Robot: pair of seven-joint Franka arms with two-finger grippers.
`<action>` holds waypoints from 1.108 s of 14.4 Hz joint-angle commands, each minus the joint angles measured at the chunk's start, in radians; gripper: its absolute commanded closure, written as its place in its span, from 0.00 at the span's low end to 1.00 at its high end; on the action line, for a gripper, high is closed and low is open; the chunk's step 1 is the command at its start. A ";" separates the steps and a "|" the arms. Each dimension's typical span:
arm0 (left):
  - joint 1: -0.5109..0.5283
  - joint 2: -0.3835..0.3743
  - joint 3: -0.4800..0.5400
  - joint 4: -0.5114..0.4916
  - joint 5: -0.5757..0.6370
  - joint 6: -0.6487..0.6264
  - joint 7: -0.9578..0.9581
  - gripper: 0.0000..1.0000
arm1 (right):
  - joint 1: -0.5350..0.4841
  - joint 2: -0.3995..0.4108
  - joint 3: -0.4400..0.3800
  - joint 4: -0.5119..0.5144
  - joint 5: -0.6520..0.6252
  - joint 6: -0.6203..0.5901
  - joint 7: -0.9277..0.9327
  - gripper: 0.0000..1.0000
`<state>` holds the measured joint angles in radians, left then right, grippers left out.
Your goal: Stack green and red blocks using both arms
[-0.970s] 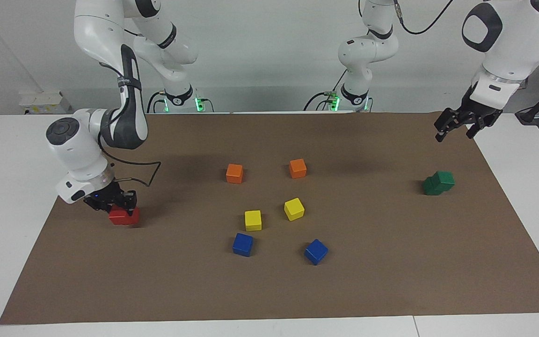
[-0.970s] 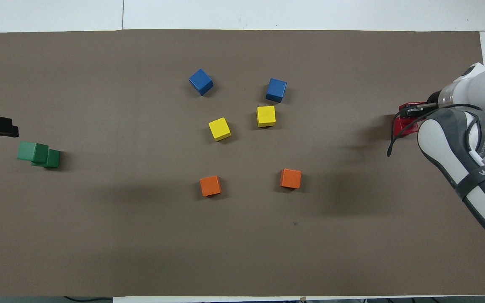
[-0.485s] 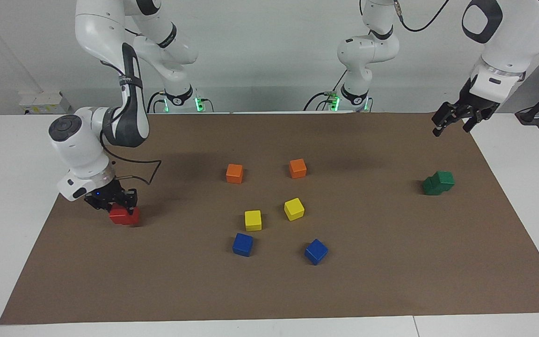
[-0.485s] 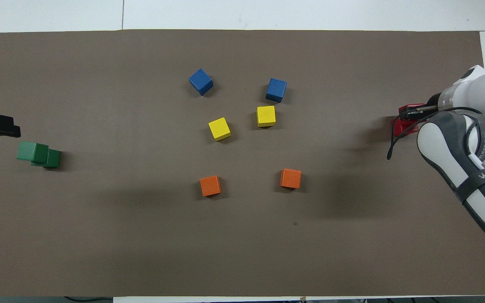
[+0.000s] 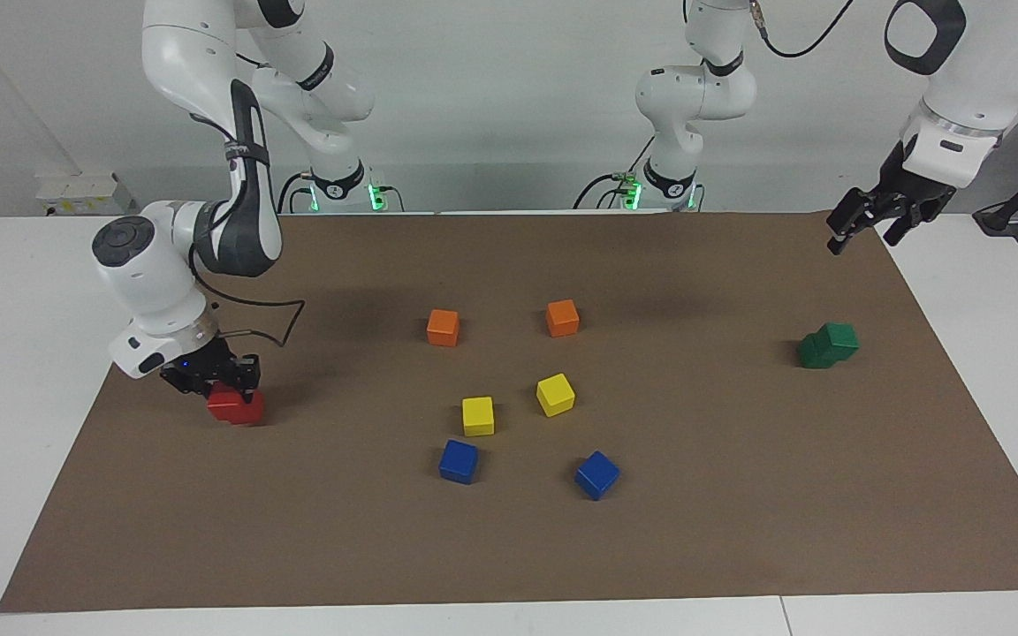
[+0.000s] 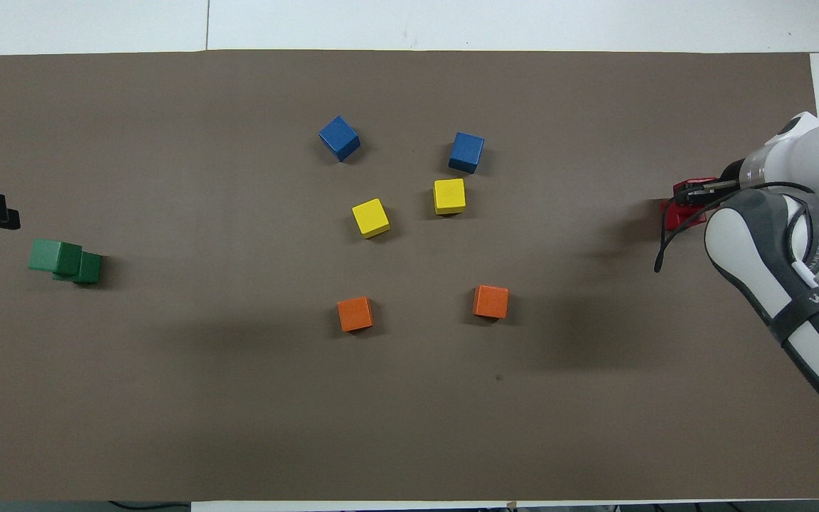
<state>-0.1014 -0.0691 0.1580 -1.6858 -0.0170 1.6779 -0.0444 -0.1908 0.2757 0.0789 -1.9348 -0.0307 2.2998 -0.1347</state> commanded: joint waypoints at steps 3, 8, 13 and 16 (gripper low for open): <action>-0.024 0.020 -0.003 0.090 0.014 -0.078 -0.014 0.00 | -0.009 -0.024 0.005 -0.030 0.009 -0.013 -0.045 1.00; 0.020 0.045 -0.074 0.133 0.002 -0.107 -0.012 0.00 | -0.010 -0.026 0.005 -0.032 0.011 -0.013 -0.055 1.00; 0.028 0.043 -0.098 0.127 0.000 -0.118 -0.012 0.00 | -0.012 -0.027 0.005 -0.035 0.011 -0.013 -0.056 1.00; 0.038 0.042 -0.107 0.126 0.000 -0.130 -0.012 0.00 | -0.013 -0.029 0.005 -0.039 0.011 -0.013 -0.057 1.00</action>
<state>-0.0856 -0.0420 0.0685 -1.5917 -0.0170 1.5840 -0.0500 -0.1911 0.2707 0.0789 -1.9408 -0.0307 2.2965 -0.1549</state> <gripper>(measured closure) 0.000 0.454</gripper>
